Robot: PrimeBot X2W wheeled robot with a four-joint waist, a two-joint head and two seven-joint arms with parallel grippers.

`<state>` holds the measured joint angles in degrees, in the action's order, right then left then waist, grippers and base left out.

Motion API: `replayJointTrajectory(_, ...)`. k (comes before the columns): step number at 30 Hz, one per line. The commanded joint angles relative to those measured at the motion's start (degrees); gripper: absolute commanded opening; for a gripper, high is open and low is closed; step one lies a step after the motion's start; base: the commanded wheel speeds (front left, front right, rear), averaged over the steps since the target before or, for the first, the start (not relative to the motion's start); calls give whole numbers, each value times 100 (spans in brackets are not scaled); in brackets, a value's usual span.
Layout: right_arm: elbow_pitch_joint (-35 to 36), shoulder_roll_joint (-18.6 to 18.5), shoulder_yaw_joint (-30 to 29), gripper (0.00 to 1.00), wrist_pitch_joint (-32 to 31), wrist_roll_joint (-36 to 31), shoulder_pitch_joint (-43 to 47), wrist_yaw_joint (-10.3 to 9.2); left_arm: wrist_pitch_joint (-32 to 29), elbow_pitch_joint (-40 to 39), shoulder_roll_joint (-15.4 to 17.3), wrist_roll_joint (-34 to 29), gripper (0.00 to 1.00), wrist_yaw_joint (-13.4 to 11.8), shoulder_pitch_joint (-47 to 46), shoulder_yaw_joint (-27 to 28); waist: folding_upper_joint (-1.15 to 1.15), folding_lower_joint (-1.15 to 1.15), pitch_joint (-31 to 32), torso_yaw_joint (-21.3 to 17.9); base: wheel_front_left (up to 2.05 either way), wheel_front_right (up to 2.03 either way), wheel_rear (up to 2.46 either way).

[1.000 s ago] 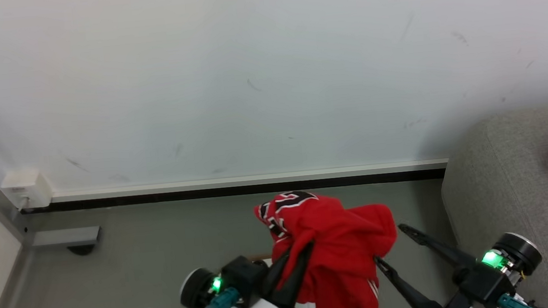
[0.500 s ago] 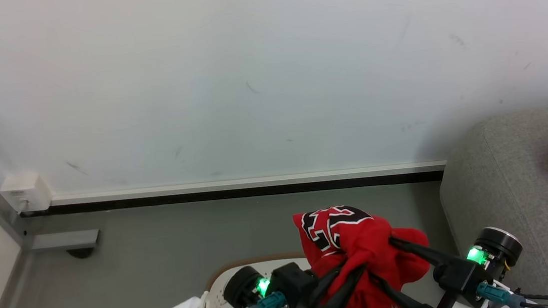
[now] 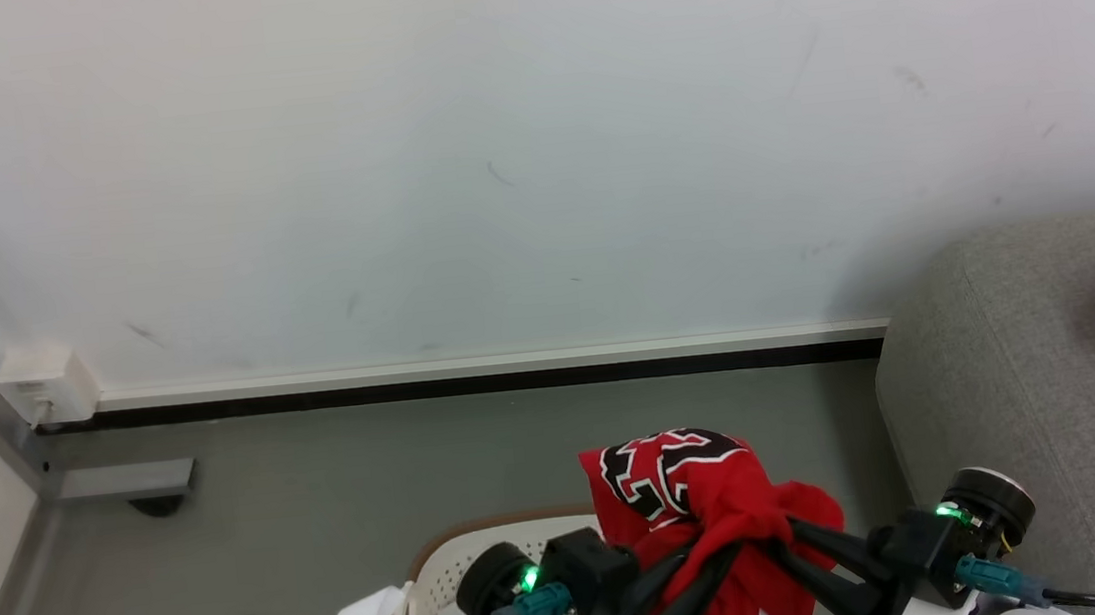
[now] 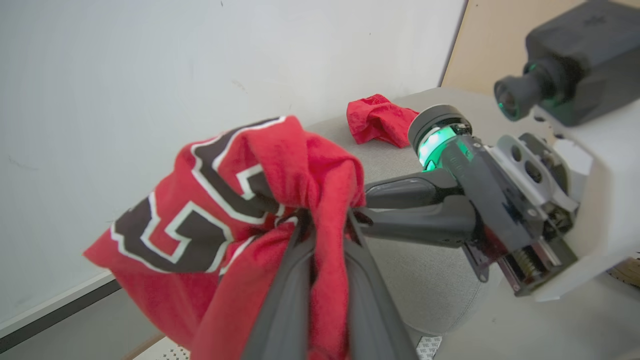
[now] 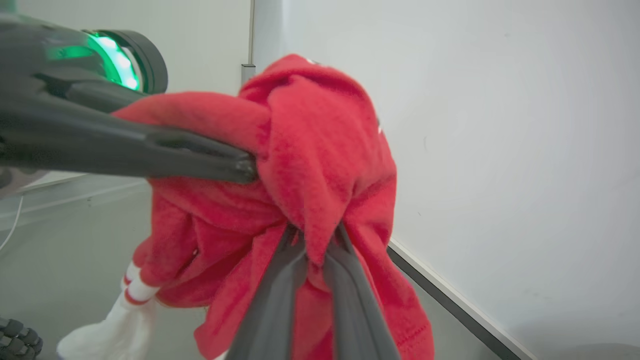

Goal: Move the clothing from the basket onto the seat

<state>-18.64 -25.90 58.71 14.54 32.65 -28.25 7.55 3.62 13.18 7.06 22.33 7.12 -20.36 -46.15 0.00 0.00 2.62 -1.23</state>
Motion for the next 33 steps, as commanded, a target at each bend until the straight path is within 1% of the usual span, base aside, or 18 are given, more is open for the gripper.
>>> replayJointTrajectory(1,-38,-66,-49,0,25,96,-79,-12,48,24,49,39,0,29,-46,13,0,0,-7,-13,0,0,0)
replayJointTrajectory(3,-70,-85,-136,0,47,135,-20,-13,70,45,67,30,0,-7,-54,28,0,0,-16,-26,0,0,0)
replayJointTrajectory(4,-87,-95,-184,0,54,153,17,-17,99,55,77,14,2,-28,-59,30,0,0,-20,-32,0,0,0)
replayJointTrajectory(5,-103,-106,-235,0,58,171,50,-18,112,71,86,1,8,-39,-62,29,0,0,-26,-39,0,0,0)
replayJointTrajectory(7,-131,-109,-354,0,55,192,116,-20,154,107,97,-15,23,-60,-58,29,0,0,-34,-52,0,0,0)
replayJointTrajectory(8,-126,-108,-385,0,60,179,148,-17,178,131,92,-19,35,-64,-50,26,0,0,-35,-58,0,0,0)
replayJointTrajectory(10,-122,-66,-481,0,66,158,202,-15,223,185,58,-13,40,-92,-32,15,0,0,-43,-73,0,0,0)
replayJointTrajectory(11,-118,-66,-542,0,68,135,224,-15,248,214,36,-9,50,-103,-30,10,0,0,-49,-84,0,0,0)
replayJointTrajectory(12,-107,-71,-616,0,69,114,253,-15,287,248,18,-10,70,-112,-33,5,0,0,-56,-100,0,0,0)
replayJointTrajectory(13,-93,-74,-680,0,70,96,288,-15,305,290,0,-4,96,-113,-34,-2,0,0,-61,-122,0,0,0)
replayJointTrajectory(14,-78,-74,-727,0,71,72,314,-15,338,330,-19,-9,100,-135,-45,-7,0,0,-68,-151,0,0,0)
replayJointTrajectory(18,-3,-107,-953,0,71,-6,421,-14,456,495,-101,-31,100,-155,-117,-69,0,0,-106,-305,0,0,0)
replayJointTrajectory(22,89,-154,-1139,0,72,-73,513,-14,583,637,-160,-43,100,-172,-157,-118,0,0,-154,-556,0,0,0)
replayJointTrajectory(23,89,-154,-1139,0,72,-73,513,-14,583,637,-160,-43,100,-172,-157,-118,0,0,-154,-556,0,0,0)
replayJointTrajectory(33,251,-317,-1586,0,68,-206,732,-14,737,859,-256,25,100,-204,-316,-197,0,0,-330,-1225,0,0,0)
